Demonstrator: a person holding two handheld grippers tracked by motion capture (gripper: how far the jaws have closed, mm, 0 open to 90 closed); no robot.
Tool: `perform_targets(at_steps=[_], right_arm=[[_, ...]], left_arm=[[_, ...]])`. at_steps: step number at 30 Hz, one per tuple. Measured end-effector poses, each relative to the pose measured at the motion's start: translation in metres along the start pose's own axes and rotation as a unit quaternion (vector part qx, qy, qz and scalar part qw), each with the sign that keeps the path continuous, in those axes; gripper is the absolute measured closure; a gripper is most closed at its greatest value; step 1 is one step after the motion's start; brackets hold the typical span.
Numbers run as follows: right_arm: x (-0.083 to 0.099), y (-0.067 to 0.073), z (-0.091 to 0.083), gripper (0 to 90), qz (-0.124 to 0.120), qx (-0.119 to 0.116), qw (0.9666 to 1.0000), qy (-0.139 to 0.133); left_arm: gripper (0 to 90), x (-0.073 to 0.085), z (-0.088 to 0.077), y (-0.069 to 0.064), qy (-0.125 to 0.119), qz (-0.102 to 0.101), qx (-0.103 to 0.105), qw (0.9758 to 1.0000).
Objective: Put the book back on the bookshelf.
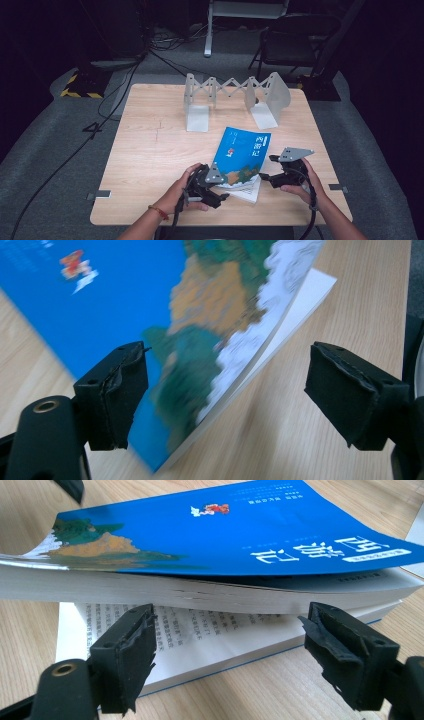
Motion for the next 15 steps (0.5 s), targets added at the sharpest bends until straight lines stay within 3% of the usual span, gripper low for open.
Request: perform_targets(at_steps=[4,7,8,11,15], right_arm=[[-0.006,0.001,0.001,21.2,0.001,0.004,1.0,-0.003],[-0.01,0.002,0.003,20.2,0.006,0.006,1.0,-0.004],[-0.011,0.002,0.003,19.5,0.008,0.009,0.9999,-0.004],[-0.012,0.002,0.004,18.9,0.012,0.014,0.9998,-0.002],[-0.02,0.003,0.005,17.3,0.023,0.022,0.9995,-0.006]], left_arm=[[17.9,-0.007,0.011,-0.005,0.004,0.013,-0.012,0.9998],[19.9,-0.011,0.016,-0.003,-0.001,0.005,-0.027,0.9996],[19.9,-0.013,0.019,-0.002,-0.004,-0.006,-0.031,0.9995],[19.8,-0.015,0.022,-0.003,-0.001,-0.001,-0.043,0.9991],[23.5,-0.022,0.026,-0.004,-0.008,-0.013,-0.062,0.998]])
Point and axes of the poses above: each handheld gripper's, and its own axes: z roughly forward along the jaws, x roughly out of its underside, y roughly to its left, the point moved 7 cm from there along z, roughly forward along the jaws
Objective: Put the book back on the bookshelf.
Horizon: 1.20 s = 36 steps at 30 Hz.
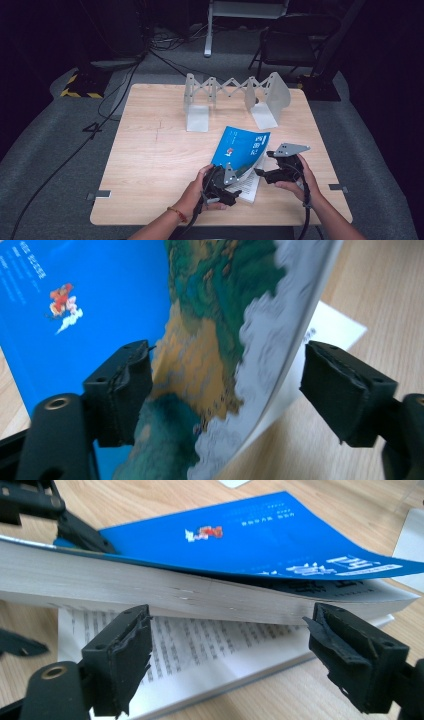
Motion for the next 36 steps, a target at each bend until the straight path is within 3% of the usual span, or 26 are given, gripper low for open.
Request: perform_targets(at_steps=[1,2,3,4,6,7,10,12,15,20,24,28,32,36], right_arm=[[-0.003,0.0,0.001,16.9,0.004,0.003,1.0,-0.003],[-0.003,0.0,0.001,16.9,0.004,0.003,1.0,-0.003],[-0.004,0.0,0.002,16.8,0.002,0.003,1.0,-0.005],[-0.005,0.0,0.002,16.4,0.003,0.004,1.0,-0.004],[-0.004,0.0,0.002,16.5,0.006,0.008,0.9999,-0.003],[-0.004,-0.001,0.002,16.5,0.007,0.009,0.9999,-0.004],[-0.002,-0.002,0.003,16.7,0.014,0.003,0.9999,-0.008],[-0.002,-0.004,0.003,17.1,0.025,-0.003,0.9996,-0.013],[-0.002,-0.003,0.004,17.9,0.03,-0.014,0.9993,-0.019],[0.0,0.0,0.001,22.6,0.006,-0.018,0.9997,-0.018],[0.001,0.006,-0.01,25.2,-0.011,-0.055,0.9977,-0.037],[0.0,0.007,-0.014,28.8,-0.035,-0.058,0.9966,-0.046],[-0.008,0.011,-0.017,29.5,-0.055,-0.062,0.9952,-0.052],[-0.018,0.013,-0.017,28.1,-0.062,-0.079,0.9927,-0.067]], left_arm=[[31.5,-0.002,0.001,0.003,-0.004,-0.018,-0.012,0.9998],[36.4,-0.002,0.001,0.003,-0.004,-0.018,-0.012,0.9998],[36.4,-0.004,0.001,0.007,-0.009,-0.034,-0.018,0.9992],[43.0,-0.004,0.0,0.008,-0.014,-0.043,-0.013,0.9989],[48.1,-0.004,-0.001,0.009,-0.021,-0.039,-0.009,0.999],[52.1,-0.004,-0.002,0.008,-0.027,-0.027,-0.009,0.9992],[64.9,-0.005,-0.005,0.008,-0.033,-0.011,-0.018,0.9992],[71.6,-0.007,-0.008,0.009,-0.042,-0.011,-0.021,0.9988],[73.2,-0.005,-0.009,0.011,-0.04,0.001,-0.023,0.999],[74.0,-0.001,-0.016,0.018,-0.037,0.006,-0.011,0.9992],[73.0,0.006,-0.024,0.025,-0.035,-0.003,0.008,0.9994],[72.3,0.013,-0.03,0.031,-0.036,-0.002,0.015,0.9992],[71.7,0.022,-0.039,0.038,-0.023,0.015,0.018,0.9995],[70.8,0.028,-0.043,0.041,-0.018,0.008,0.027,0.9994]])
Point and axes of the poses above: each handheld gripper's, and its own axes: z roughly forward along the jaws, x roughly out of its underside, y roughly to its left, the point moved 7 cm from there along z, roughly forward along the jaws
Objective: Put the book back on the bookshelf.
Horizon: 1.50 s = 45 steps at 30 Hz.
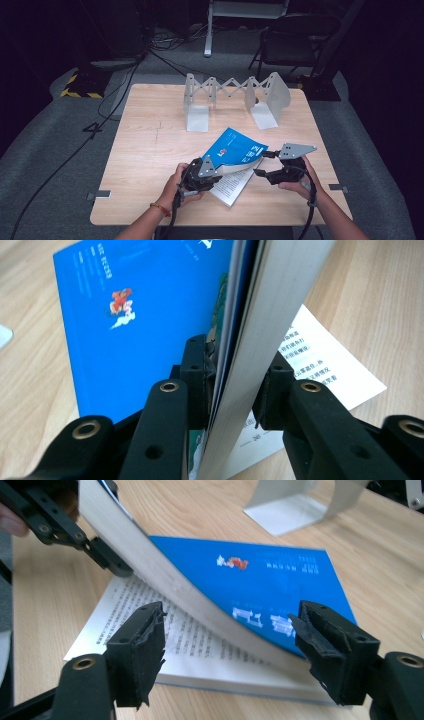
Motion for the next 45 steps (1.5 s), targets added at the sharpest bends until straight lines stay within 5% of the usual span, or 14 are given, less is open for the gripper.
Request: perform_targets(at_steps=[5,8,18,22,27,30,35,41,45], right_arm=[[-0.008,-0.003,0.01,26.0,-0.011,-0.017,0.9998,-0.008],[0.001,-0.004,0.023,24.2,-0.018,-0.024,0.9993,0.024],[0.023,-0.008,0.05,24.7,-0.038,-0.015,0.997,0.065],[0.025,-0.011,0.059,33.9,-0.054,0.009,0.996,0.071],[0.022,-0.005,0.057,55.0,-0.108,0.016,0.9925,0.055],[0.019,-0.004,0.057,56.6,-0.117,0.021,0.9914,0.055],[0.014,-0.001,0.056,57.2,-0.132,0.04,0.9889,0.056],[0.011,0.005,0.059,58.3,-0.129,0.05,0.9883,0.065],[0.008,0.009,0.061,58.9,-0.13,0.056,0.9871,0.075]], left_arm=[[69.9,0.005,-0.005,0.004,-0.002,-0.002,0.005,1.0],[69.7,0.008,-0.007,0.008,-0.01,-0.004,0.008,0.9999],[67.9,0.012,-0.018,0.024,0.001,-0.002,0.019,0.9998],[65.8,0.015,-0.018,0.028,-0.007,-0.018,0.029,0.9994],[64.0,0.015,-0.019,0.028,-0.017,-0.029,0.032,0.9989],[58.7,0.014,-0.019,0.024,-0.012,-0.025,0.022,0.9994],[46.0,0.006,-0.016,0.005,0.024,0.035,-0.014,0.999],[41.8,-0.005,-0.012,0.001,0.022,0.019,-0.049,0.9984],[56.9,-0.003,-0.011,0.005,0.009,0.015,-0.075,0.997]])
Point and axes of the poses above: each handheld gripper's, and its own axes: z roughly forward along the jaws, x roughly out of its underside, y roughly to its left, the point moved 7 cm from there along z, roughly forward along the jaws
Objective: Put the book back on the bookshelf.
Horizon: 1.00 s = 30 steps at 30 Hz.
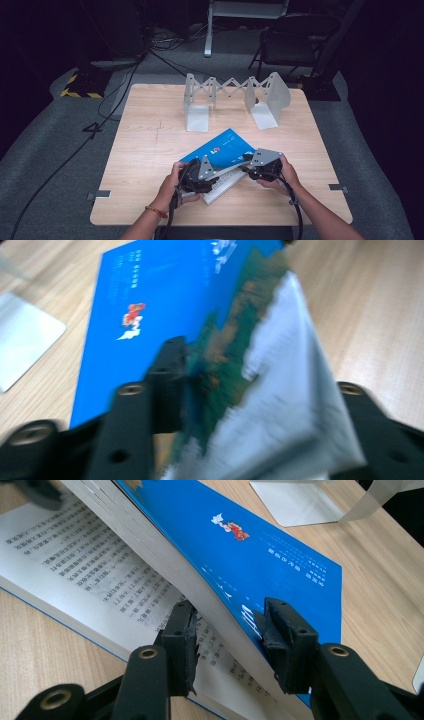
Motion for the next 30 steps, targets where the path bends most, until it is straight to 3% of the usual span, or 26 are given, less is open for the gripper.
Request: perform_targets(at_steps=[4,7,10,11,14,18,19,20,24,25,27,30], right_arm=[[-0.002,0.001,0.001,58.9,0.003,0.0,1.0,0.002],[-0.001,0.003,0.006,53.6,0.002,-0.026,0.9996,0.002],[0.008,-0.006,0.007,49.0,0.002,-0.027,0.9996,-0.012],[0.013,-0.013,0.008,48.7,0.011,-0.023,0.9996,-0.012],[0.022,-0.023,0.007,50.9,0.015,-0.028,0.9992,-0.024],[0.021,-0.021,0.008,57.1,-0.007,-0.022,0.9995,-0.024],[0.018,-0.018,0.008,60.3,-0.026,-0.012,0.9995,-0.013],[0.016,-0.017,0.007,61.1,-0.025,-0.009,0.9996,-0.011],[0.008,-0.011,0.007,63.4,-0.032,0.0,0.9995,0.006],[0.006,-0.009,0.007,64.0,-0.037,0.003,0.9993,0.01],[0.002,-0.004,0.008,65.2,-0.044,0.007,0.9989,0.018],[-0.003,0.001,0.009,66.0,-0.056,0.017,0.998,0.023]], left_arm=[[67.2,0.003,-0.002,0.007,-0.009,-0.001,0.002,1.0],[67.9,0.011,-0.001,0.01,-0.01,-0.002,0.027,0.9996],[68.4,0.014,-0.004,0.012,-0.015,0.006,0.033,0.9993],[68.4,0.016,-0.008,0.018,-0.024,-0.002,0.039,0.9989],[68.5,0.02,-0.012,0.024,-0.035,-0.013,0.05,0.9981],[67.0,0.022,-0.012,0.026,-0.031,-0.021,0.052,0.9979],[61.2,0.022,-0.013,0.027,-0.031,-0.029,0.044,0.9981],[58.1,0.022,-0.014,0.026,-0.03,-0.033,0.038,0.9983],[47.6,0.014,-0.021,0.016,-0.033,-0.014,0.023,0.9991],[47.0,0.011,-0.022,0.013,-0.027,-0.003,0.018,0.9995],[43.8,0.009,-0.022,0.012,-0.025,-0.002,0.013,0.9996],[48.0,0.012,-0.02,0.016,-0.008,-0.009,-0.016,0.9998]])
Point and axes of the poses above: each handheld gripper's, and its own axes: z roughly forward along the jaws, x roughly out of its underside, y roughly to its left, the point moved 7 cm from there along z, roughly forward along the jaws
